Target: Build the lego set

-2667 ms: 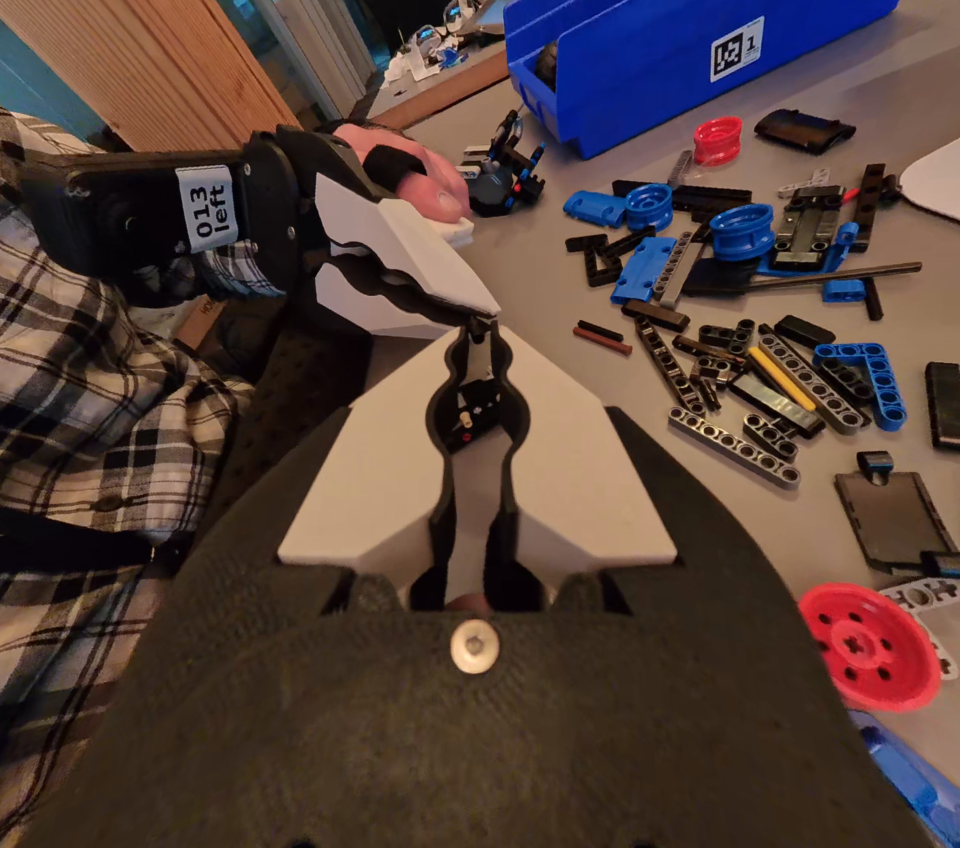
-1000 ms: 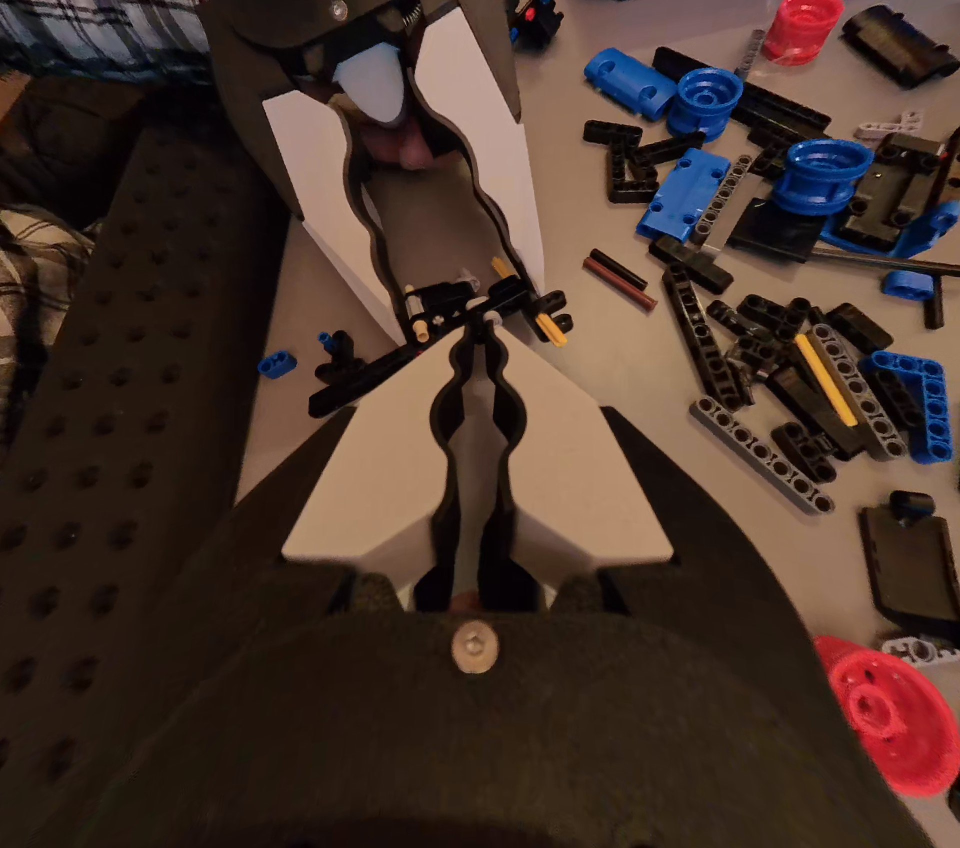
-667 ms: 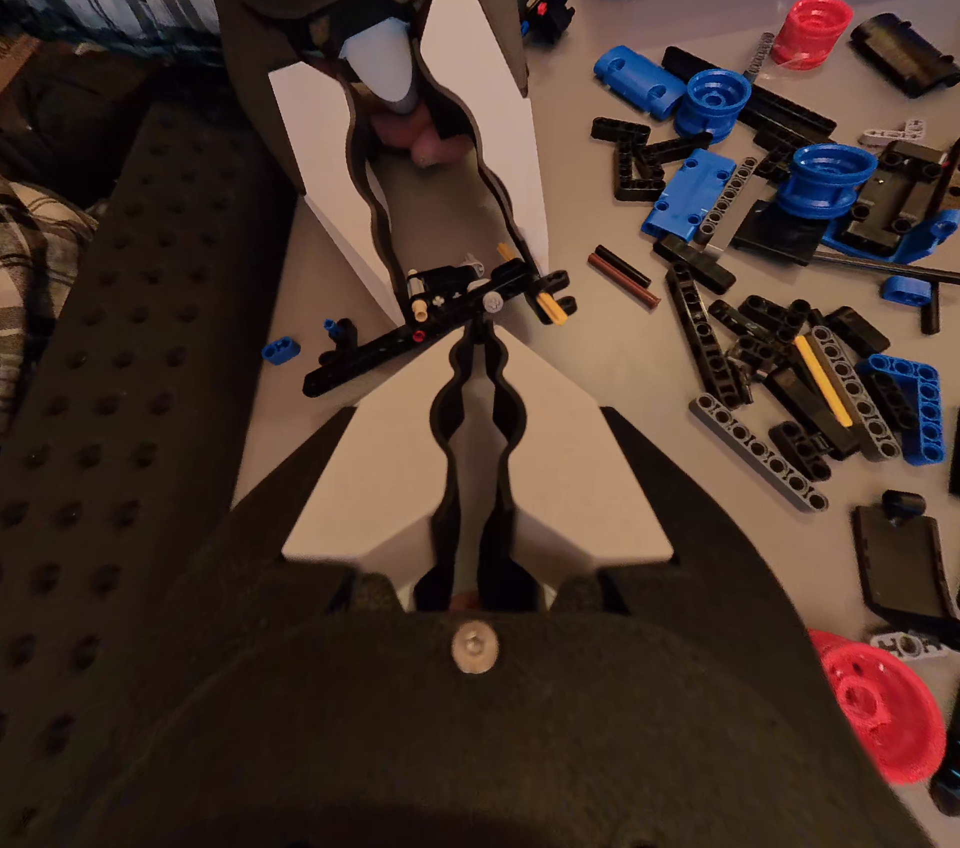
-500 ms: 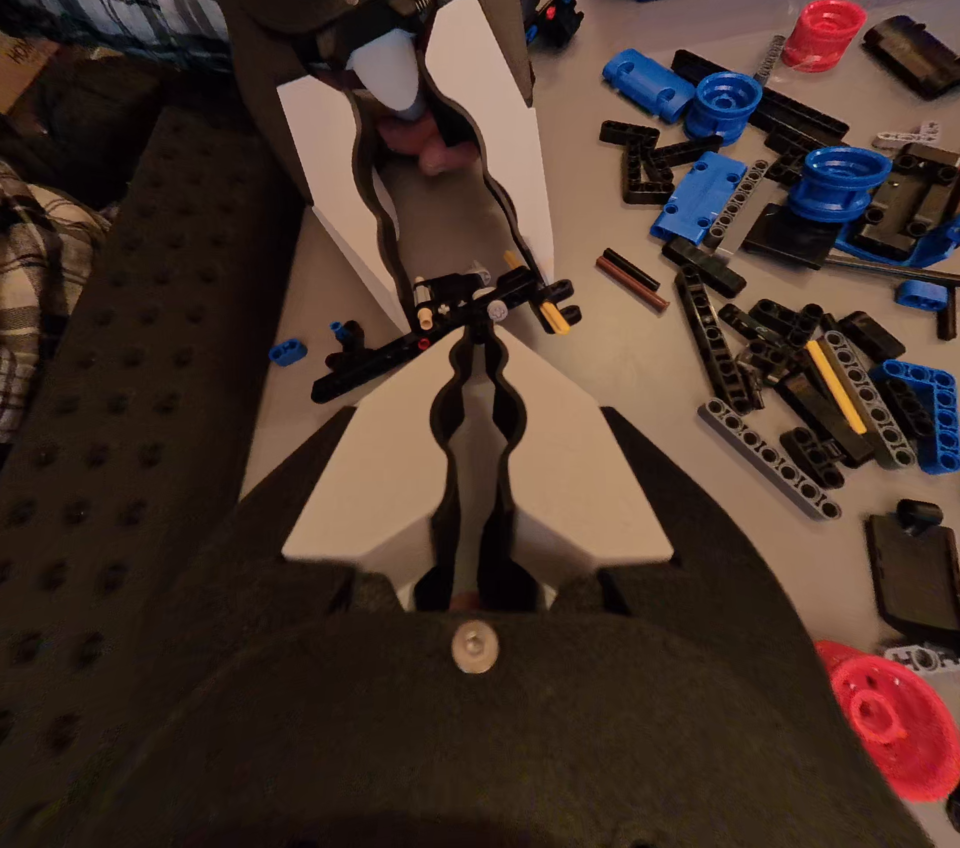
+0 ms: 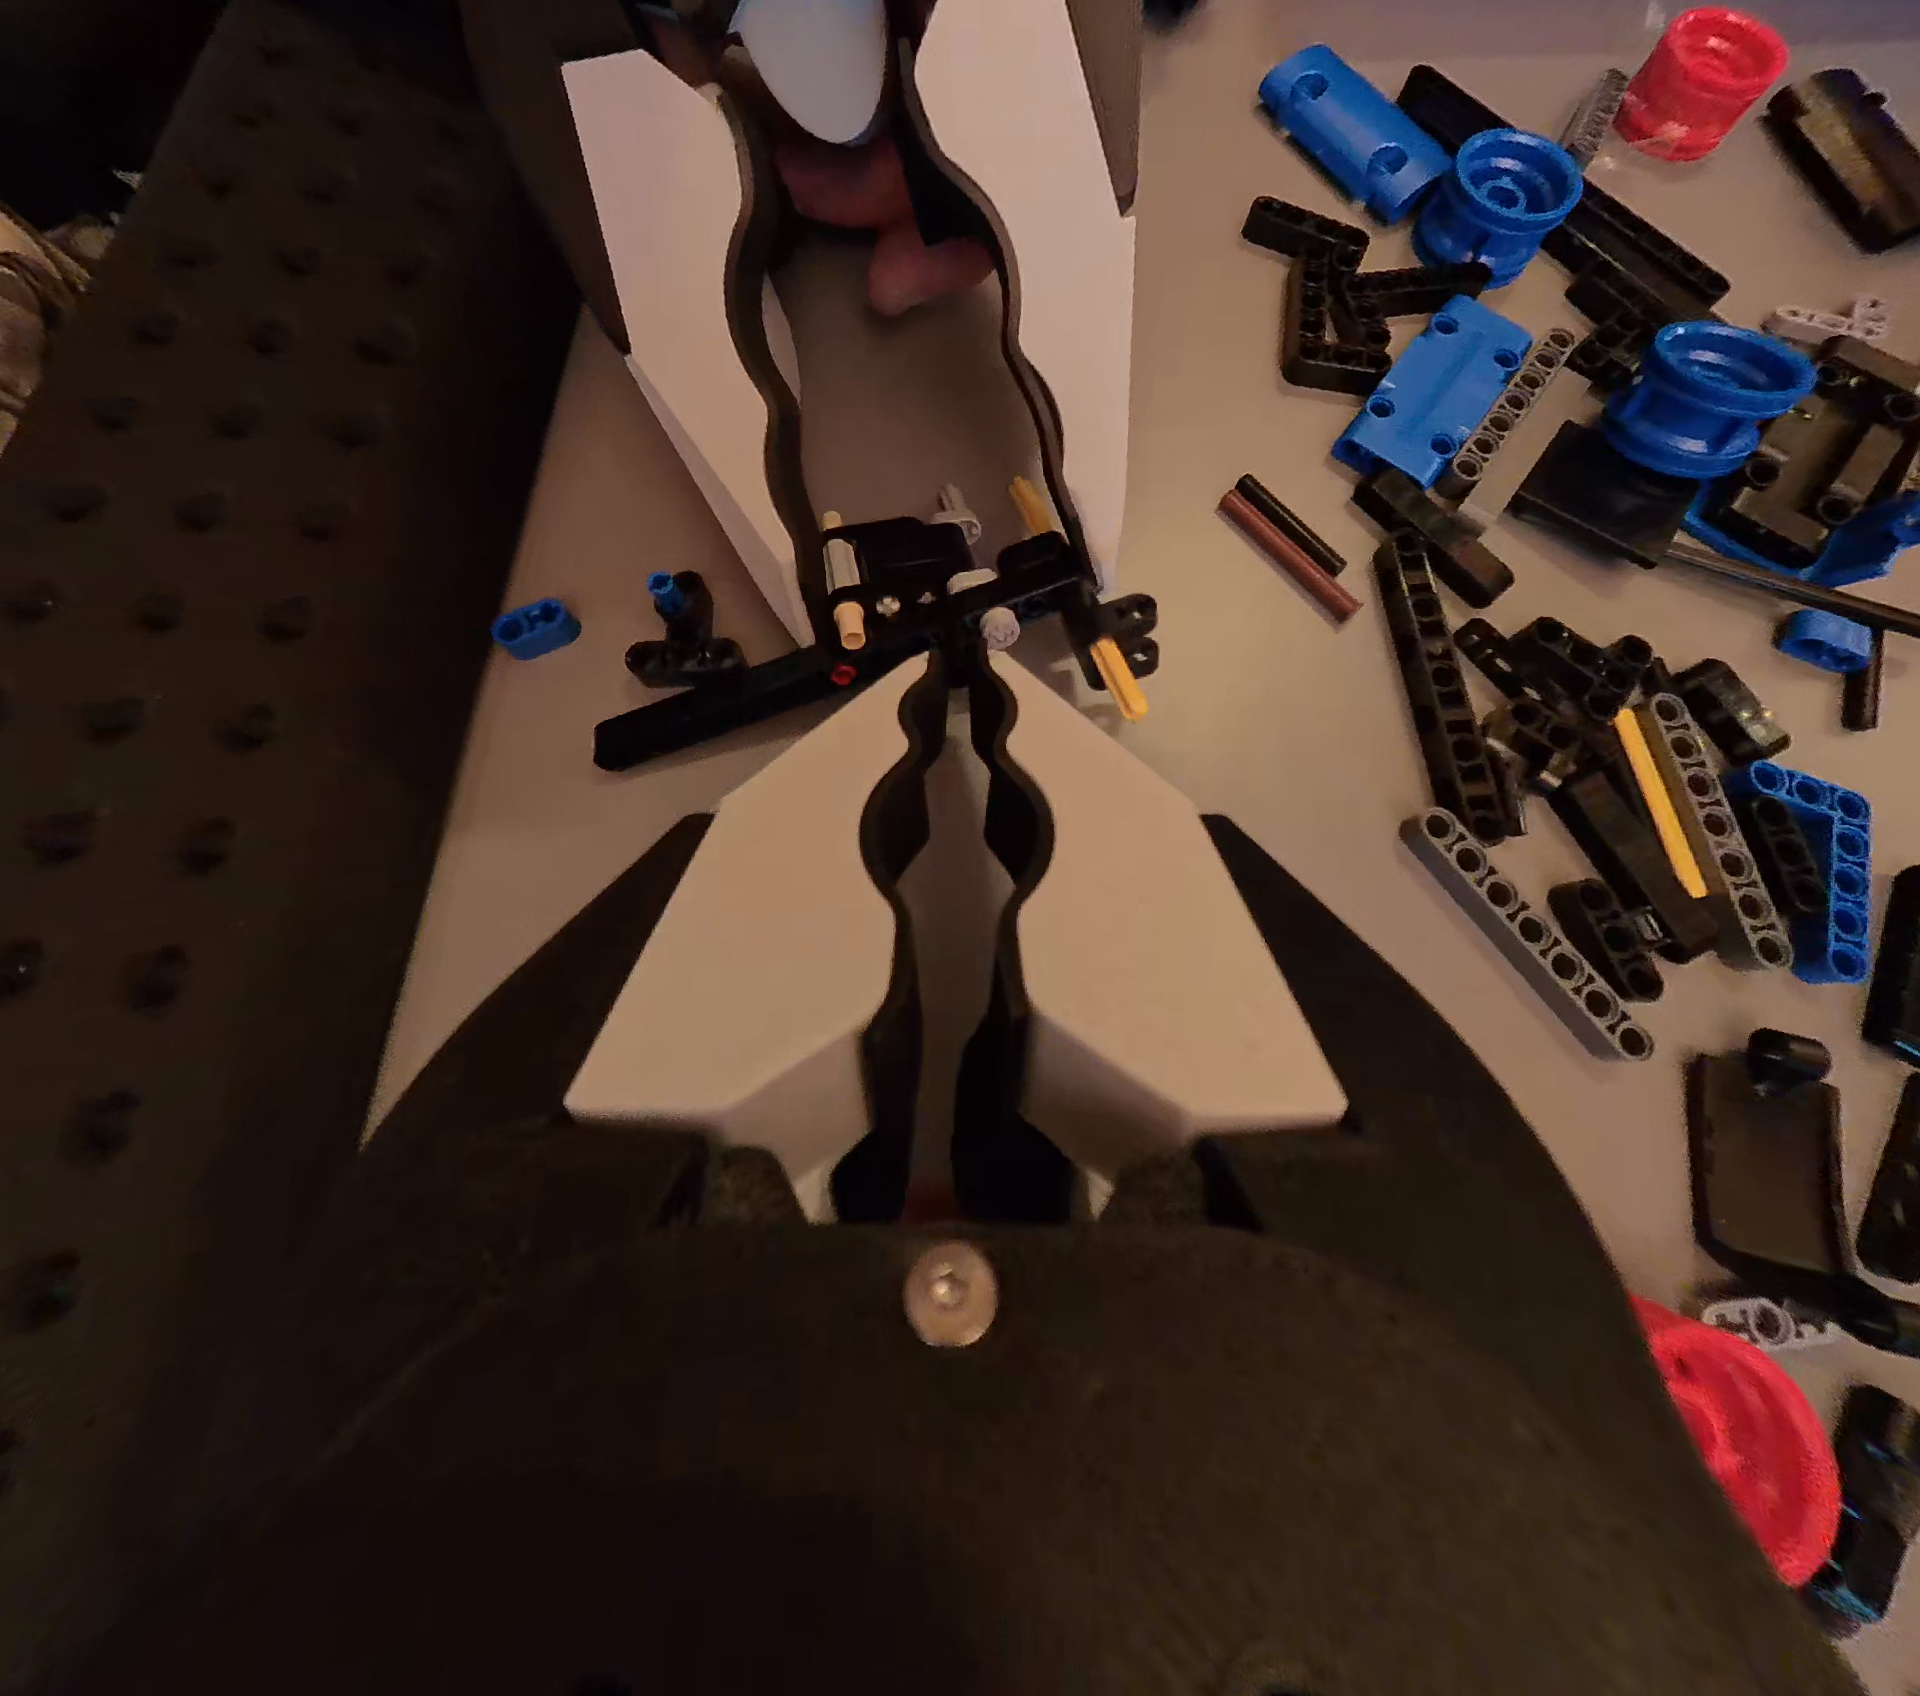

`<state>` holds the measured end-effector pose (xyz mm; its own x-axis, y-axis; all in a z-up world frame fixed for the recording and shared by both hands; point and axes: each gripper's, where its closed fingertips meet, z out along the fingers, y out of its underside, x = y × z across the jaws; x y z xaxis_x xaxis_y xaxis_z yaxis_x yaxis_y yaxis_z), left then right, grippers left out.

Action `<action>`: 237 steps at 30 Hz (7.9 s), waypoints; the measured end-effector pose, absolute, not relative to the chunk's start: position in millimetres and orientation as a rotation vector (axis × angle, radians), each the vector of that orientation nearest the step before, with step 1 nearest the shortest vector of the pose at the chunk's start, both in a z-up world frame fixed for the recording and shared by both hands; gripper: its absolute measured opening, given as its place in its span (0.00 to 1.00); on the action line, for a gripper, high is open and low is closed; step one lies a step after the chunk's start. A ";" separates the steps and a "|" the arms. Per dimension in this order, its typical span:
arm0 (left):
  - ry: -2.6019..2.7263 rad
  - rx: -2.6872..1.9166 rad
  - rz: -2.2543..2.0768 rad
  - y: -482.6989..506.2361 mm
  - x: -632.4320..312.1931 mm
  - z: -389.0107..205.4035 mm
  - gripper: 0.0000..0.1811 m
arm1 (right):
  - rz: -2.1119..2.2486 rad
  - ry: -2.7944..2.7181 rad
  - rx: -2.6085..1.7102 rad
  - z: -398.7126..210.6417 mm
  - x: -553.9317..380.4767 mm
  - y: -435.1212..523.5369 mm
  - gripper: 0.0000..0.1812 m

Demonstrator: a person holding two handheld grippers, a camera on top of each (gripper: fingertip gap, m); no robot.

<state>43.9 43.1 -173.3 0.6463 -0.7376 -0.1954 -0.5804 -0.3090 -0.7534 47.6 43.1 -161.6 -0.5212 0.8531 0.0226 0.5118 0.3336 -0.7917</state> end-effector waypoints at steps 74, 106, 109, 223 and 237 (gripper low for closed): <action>1.034 -2.035 -0.266 43.0 46.6 -176.1 0.29 | 0.393 -2.331 -0.920 -166.0 48.8 50.0 0.03; 0.920 -2.076 -0.249 49.3 28.9 -166.8 0.33 | 0.696 -2.314 -1.490 -159.3 172.3 40.0 0.04; 0.919 -2.060 -0.242 47.9 29.5 -163.1 0.33 | 0.725 -2.284 -1.575 -168.3 176.8 27.5 0.05; 1.069 -2.002 -0.085 43.6 40.4 -171.8 0.09 | 0.654 -2.364 -1.054 -175.8 43.5 48.3 0.01; 1.038 -2.003 -0.138 43.1 40.8 -171.8 0.08 | 0.751 -2.519 -0.949 -179.2 39.0 45.5 0.02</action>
